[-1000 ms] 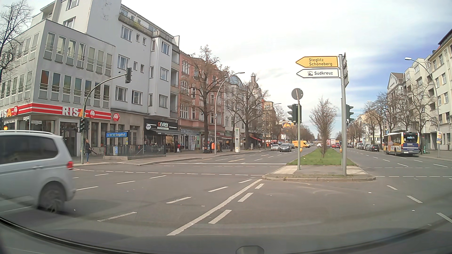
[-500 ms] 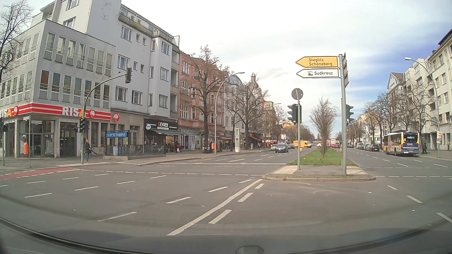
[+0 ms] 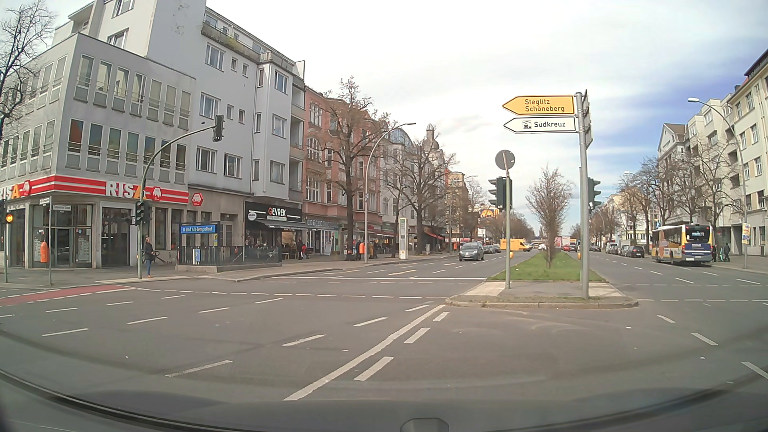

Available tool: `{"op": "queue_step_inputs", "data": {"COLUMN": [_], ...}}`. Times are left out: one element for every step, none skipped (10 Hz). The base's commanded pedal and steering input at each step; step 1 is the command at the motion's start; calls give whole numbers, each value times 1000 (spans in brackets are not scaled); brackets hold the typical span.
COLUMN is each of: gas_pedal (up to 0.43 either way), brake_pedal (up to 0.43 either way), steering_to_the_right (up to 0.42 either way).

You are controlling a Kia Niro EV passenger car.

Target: Follow the waypoints while adhering to traffic rules and regulations

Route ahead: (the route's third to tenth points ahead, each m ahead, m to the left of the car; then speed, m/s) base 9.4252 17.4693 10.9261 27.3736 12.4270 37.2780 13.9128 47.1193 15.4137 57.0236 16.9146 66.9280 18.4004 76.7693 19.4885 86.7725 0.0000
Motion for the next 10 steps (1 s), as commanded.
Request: {"op": "queue_step_inputs", "data": {"gas_pedal": [0,0,0,0,0,0,0,0,0,0], "brake_pedal": [305,305,305,305,305,305,305,299,238,12], "steering_to_the_right": [-578,-578,-578,-578,-578,-578,-578,-578,-578,-578]}}
